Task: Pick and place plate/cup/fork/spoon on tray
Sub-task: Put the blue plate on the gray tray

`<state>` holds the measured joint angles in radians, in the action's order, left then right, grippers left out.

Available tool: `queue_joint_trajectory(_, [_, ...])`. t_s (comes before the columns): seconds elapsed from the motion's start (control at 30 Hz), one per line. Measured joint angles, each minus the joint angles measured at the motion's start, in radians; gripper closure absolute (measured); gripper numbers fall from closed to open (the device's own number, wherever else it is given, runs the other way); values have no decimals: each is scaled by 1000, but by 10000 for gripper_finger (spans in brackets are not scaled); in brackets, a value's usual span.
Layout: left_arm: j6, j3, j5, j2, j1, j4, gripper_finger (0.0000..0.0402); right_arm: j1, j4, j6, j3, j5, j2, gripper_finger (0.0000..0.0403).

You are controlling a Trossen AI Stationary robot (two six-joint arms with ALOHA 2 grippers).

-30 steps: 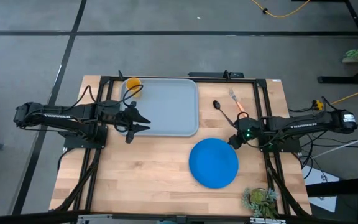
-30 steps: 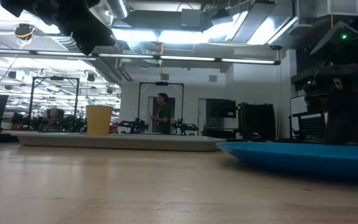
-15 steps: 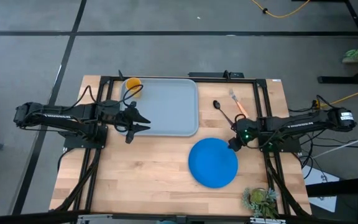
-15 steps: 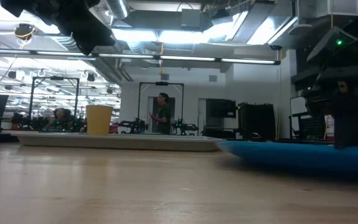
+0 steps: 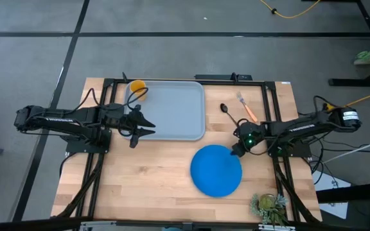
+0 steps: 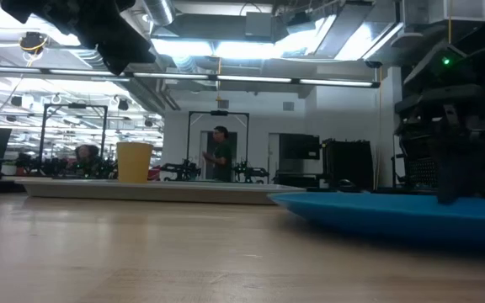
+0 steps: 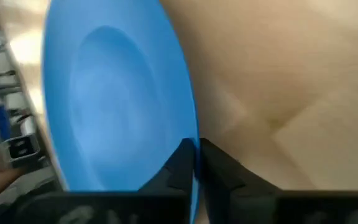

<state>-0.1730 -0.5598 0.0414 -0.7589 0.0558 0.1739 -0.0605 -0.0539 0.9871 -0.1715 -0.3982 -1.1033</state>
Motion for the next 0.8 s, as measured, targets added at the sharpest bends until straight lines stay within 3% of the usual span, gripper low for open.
queue_joint_trajectory(0.17, [7, 0, 0, 0, 0, 1, 280, 0, -141, -1, 0, -25, -51, 396])
queue_joint_trajectory(0.37, [60, 0, -5, 0, 0, 0, 280, -8, -589, -1, -3, -45, -50, 399])
queue_joint_trajectory(0.47, [71, 0, -6, 0, 0, 0, 280, -26, -711, -13, -33, -38, -45, 400])
queue_joint_trajectory(0.6, [71, 0, 1, 0, 0, 0, 280, -71, -646, -98, -95, 46, -46, 401])
queue_joint_trajectory(0.8, [79, 0, 28, 0, -28, -3, 280, -167, -392, -245, -222, 247, -48, 401])
